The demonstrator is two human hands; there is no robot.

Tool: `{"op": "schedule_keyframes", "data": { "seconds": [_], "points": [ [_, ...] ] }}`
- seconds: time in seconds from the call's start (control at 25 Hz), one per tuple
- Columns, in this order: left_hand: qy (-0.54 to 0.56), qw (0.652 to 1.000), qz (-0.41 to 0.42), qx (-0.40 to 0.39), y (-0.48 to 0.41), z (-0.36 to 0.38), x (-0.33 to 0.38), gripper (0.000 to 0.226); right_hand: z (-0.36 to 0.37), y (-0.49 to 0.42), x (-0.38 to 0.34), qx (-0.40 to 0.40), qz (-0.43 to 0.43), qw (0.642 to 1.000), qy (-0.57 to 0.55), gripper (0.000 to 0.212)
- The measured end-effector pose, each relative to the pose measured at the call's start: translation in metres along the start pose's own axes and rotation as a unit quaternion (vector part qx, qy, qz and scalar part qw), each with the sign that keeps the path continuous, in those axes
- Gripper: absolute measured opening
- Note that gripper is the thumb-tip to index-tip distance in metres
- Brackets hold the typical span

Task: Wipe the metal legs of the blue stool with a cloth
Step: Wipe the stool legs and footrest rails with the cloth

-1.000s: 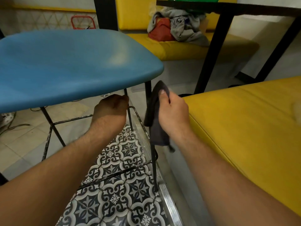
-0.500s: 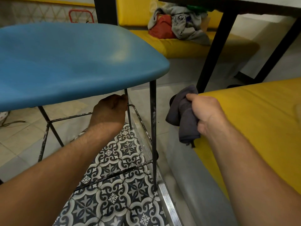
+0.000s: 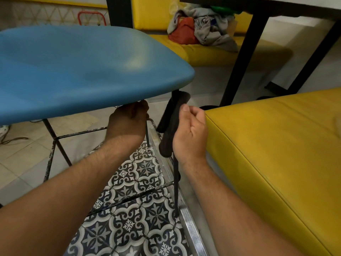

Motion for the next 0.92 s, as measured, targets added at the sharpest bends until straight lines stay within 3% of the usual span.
{"op": "schedule_keyframes", "data": {
  "seconds": [0.08,0.24,0.32,0.4,0.48,0.64,0.72,0.8,0.92],
  "points": [
    [0.011,1.000,-0.007,-0.005,0.001,0.001,-0.001,0.026,0.003,0.002,0.012,-0.010,0.054,0.997,-0.060,0.026],
    [-0.008,1.000,0.013,-0.006,0.002,-0.005,-0.004,0.039,0.010,-0.012,0.027,-0.069,0.048,0.992,-0.094,0.029],
    [-0.017,1.000,0.021,-0.009,0.003,-0.010,-0.007,0.038,0.022,-0.025,0.035,-0.115,0.036,0.991,-0.064,0.028],
    [-0.018,1.000,0.023,-0.008,0.004,-0.013,-0.010,0.035,0.038,-0.031,0.039,-0.132,0.027,0.991,-0.011,0.044],
    [-0.030,0.999,0.029,-0.006,0.005,-0.014,-0.015,0.036,0.047,-0.030,0.044,-0.099,0.028,0.994,0.045,0.055],
    [-0.067,0.996,0.056,-0.009,0.012,-0.015,-0.020,0.029,0.040,-0.018,0.051,-0.028,-0.062,0.991,0.117,0.050],
    [-0.079,0.995,0.061,-0.012,0.013,-0.015,-0.019,0.029,0.039,-0.015,0.053,-0.034,-0.084,0.986,0.137,0.050],
    [-0.078,0.995,0.063,-0.017,0.014,-0.015,-0.017,0.037,0.037,-0.012,0.055,-0.078,-0.094,0.983,0.134,0.049],
    [-0.068,0.995,0.069,-0.021,0.016,-0.013,-0.012,0.047,0.025,-0.006,0.061,-0.205,-0.102,0.964,0.135,0.053]
  ]
}}
Point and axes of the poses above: each hand's wrist, its own y-axis away from the middle knuckle, its own z-axis out of the palm, x = y × z, the point moved 6 cm from there along -y, towards the middle knuckle, and after that the axes turned 9 degrees about x, right-handed, at the moved point
